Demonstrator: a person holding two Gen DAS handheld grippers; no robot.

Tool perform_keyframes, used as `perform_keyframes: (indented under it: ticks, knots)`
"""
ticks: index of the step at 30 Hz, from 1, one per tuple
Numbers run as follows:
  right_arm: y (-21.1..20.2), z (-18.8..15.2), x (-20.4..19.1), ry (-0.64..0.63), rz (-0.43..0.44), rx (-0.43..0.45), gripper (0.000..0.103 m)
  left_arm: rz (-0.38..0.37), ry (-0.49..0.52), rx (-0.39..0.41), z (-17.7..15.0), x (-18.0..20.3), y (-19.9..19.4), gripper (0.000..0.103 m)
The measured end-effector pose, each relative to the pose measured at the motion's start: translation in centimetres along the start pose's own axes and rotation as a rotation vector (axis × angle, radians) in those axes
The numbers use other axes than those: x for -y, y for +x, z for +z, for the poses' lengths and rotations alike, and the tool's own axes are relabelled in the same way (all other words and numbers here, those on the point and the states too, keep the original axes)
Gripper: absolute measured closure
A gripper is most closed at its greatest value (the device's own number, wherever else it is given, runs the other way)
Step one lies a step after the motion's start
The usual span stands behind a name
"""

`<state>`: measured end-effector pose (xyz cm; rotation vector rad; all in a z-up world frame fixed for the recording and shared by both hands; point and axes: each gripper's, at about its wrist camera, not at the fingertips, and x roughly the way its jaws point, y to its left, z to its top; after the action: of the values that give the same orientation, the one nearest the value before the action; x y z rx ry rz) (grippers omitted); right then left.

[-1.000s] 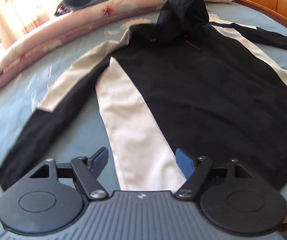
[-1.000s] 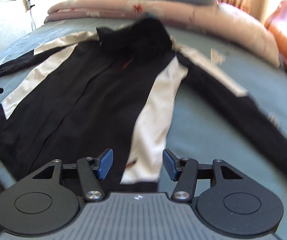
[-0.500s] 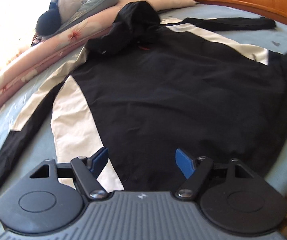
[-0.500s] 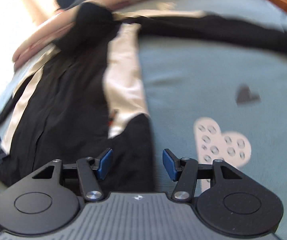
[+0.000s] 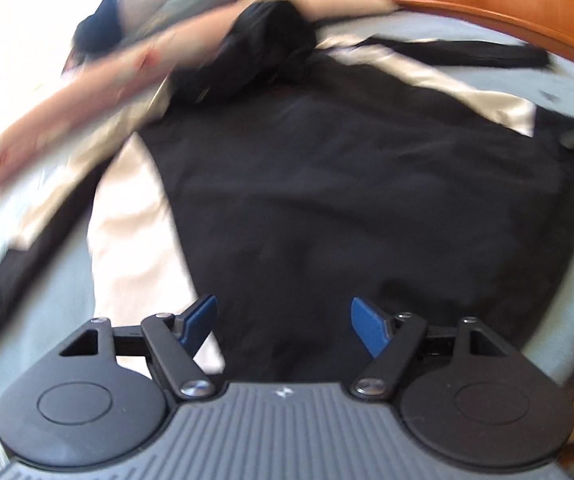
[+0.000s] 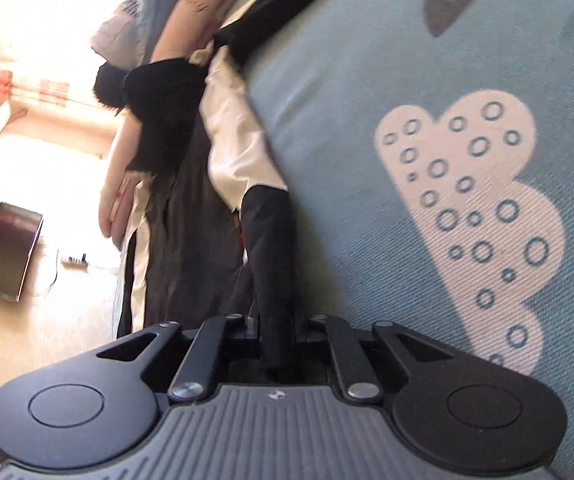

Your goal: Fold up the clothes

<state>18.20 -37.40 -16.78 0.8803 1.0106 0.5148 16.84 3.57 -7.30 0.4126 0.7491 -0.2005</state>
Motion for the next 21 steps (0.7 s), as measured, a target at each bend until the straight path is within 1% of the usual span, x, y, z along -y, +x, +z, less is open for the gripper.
perform_keyframes:
  ticks: [2,4,6,8,9,10,11,13,15,17,19,21]
  knots:
    - [-0.5,-0.6,-1.2,-0.050,0.007,-0.005,0.096,-0.006,0.083,0.036,0.3,1.4,-1.0,0.028]
    - [-1.2,-1.3,-2.9,-0.102,0.014,-0.015,0.096,-0.021,0.138,0.056,0.5,2.6,-1.8,0.028]
    - [-1.8,-2.0,-4.3,-0.160,-0.025,-0.038,0.096,-0.066,0.172,0.058,0.4,3.5,-2.5,0.028]
    - [-1.5,-2.4,-4.5,-0.224,-0.159,-0.062,0.096,-0.104,0.212,0.038,0.2,4.2,-2.7,0.028]
    - [-1.3,-2.6,-4.6,-0.256,-0.233,-0.073,0.096,-0.104,0.242,0.026,0.0,4.5,-2.6,0.028]
    - [-1.1,-2.8,-4.6,-0.288,-0.307,-0.084,0.091,-0.086,0.285,0.020,-0.2,4.9,-2.5,0.028]
    - [-1.2,-3.0,-5.1,-0.329,-0.350,-0.074,0.087,-0.060,0.335,0.016,-0.5,5.4,-2.4,0.028]
    - [-1.6,-3.4,-6.6,-0.421,-0.410,-0.035,0.084,-0.008,0.431,0.014,-1.0,6.2,-2.3,0.028]
    - [-1.9,-4.0,-8.4,-0.535,-0.465,0.008,0.082,0.010,0.502,0.021,-1.3,6.8,-2.3,0.028]
    - [-1.4,-5.1,-10.7,-0.688,-0.494,0.036,0.076,0.003,0.550,0.020,-1.4,7.7,-2.0,0.028]
    - [0.1,-6.3,-12.9,-0.811,-0.514,0.031,0.070,-0.002,0.592,0.031,-1.6,8.8,-1.9,0.028]
    - [1.5,-7.4,-14.6,-0.911,-0.566,0.043,0.070,-0.007,0.636,0.044,-2.0,9.9,-1.8,0.028]
